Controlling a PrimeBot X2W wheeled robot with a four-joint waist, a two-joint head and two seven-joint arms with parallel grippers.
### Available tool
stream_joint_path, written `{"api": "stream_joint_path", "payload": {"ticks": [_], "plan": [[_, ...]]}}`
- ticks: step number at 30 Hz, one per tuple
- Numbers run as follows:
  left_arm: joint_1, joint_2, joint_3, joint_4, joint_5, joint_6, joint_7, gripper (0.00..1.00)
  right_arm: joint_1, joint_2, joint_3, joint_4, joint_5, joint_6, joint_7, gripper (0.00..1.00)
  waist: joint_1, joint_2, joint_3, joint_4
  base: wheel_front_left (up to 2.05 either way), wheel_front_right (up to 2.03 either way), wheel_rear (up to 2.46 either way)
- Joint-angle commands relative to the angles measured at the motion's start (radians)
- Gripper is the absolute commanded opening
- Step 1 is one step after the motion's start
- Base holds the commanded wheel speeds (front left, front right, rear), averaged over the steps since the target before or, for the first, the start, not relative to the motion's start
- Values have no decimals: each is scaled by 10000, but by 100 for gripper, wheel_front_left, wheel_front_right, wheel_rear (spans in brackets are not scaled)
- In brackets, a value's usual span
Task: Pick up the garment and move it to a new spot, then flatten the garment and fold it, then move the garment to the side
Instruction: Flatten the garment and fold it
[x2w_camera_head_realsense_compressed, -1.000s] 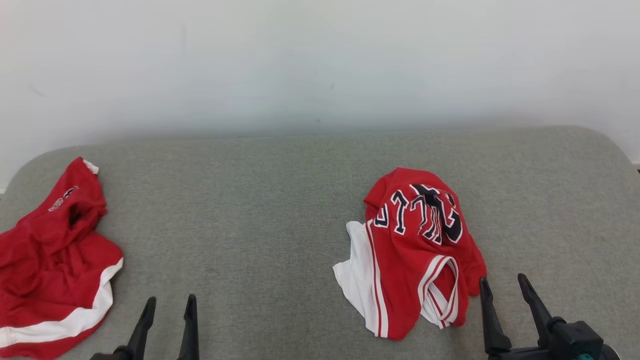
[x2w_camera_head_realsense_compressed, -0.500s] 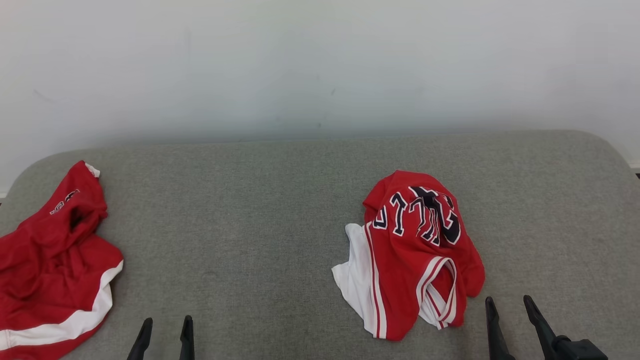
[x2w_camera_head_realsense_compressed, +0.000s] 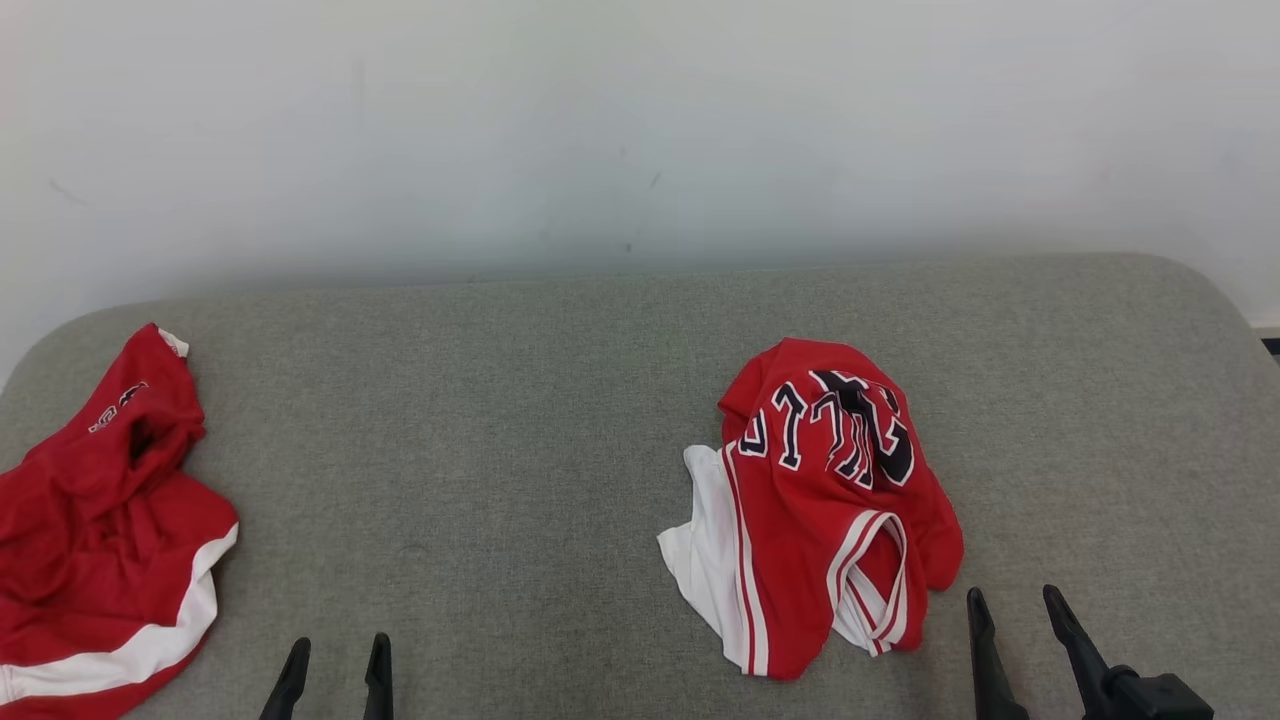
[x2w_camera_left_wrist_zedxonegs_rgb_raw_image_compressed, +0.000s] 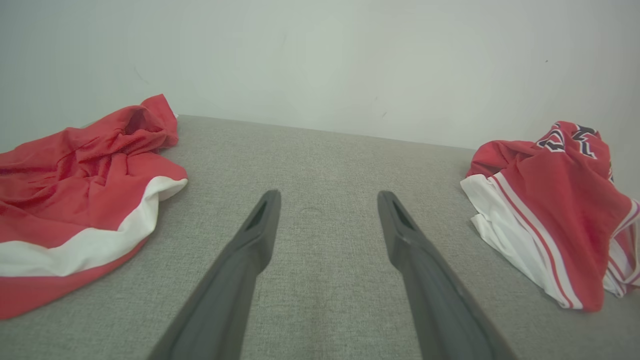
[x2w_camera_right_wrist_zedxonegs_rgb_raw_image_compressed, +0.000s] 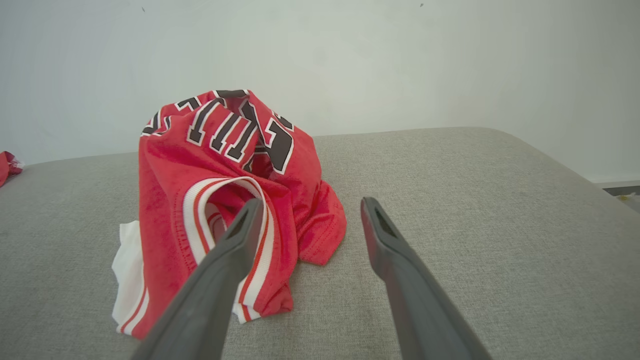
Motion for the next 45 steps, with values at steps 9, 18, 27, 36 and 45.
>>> {"api": "stream_joint_path", "payload": {"ticks": [9,18,27,36,45], "plan": [[-202,-16,-111,51,-275,-22,-11,100,-932,-14,415,773,227,8,1469,100,1,0,221,223,0,0,0],[-429,-12,-332,119,-423,81,-11,100,-1808,-5,184,2205,71,8,2546,100,1,0,551,685,0,0,0],[-449,-13,-395,120,-425,68,-11,100,-1973,-8,14,3264,183,8,2685,0,1,0,633,1084,0,0,0],[-151,-15,-345,117,-412,98,-11,100,-2202,-8,443,2257,256,8,2005,0,1,0,335,1068,0,0,0],[-53,-14,-265,48,-468,92,-11,100,-3598,-12,2327,-411,595,8,2379,0,1,0,160,716,0,0,0]]}}
